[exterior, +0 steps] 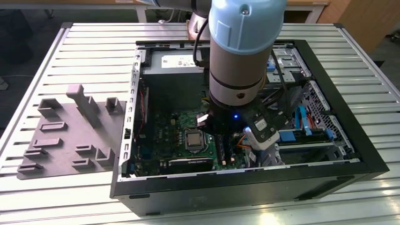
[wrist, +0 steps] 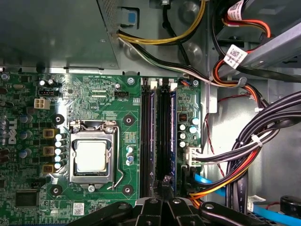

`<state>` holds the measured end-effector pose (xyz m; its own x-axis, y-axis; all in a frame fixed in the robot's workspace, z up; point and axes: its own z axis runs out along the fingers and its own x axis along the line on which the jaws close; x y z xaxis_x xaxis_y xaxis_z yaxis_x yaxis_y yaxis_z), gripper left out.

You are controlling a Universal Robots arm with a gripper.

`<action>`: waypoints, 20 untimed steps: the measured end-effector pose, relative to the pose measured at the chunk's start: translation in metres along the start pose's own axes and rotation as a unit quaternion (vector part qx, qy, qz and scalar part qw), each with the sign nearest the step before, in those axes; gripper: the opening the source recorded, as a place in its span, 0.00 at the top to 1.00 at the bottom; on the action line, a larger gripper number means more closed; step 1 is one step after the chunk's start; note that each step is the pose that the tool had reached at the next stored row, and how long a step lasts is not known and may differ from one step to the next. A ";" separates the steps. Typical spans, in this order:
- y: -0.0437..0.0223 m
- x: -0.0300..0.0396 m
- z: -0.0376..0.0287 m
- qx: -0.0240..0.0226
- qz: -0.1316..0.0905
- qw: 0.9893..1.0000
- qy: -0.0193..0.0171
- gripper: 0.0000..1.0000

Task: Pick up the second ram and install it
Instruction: 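Press down the second ram until it locks into place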

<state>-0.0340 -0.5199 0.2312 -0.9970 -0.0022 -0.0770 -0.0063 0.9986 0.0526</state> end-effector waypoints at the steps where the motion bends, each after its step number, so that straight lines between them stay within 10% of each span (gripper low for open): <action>1: -0.0003 0.0004 0.0002 0.000 0.000 1.000 0.000 0.89; 20: -0.0100 0.0033 0.0062 0.000 0.000 1.000 0.000 0.89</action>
<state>-0.0368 -0.5296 0.2243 -0.9970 -0.0024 -0.0770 -0.0064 0.9986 0.0525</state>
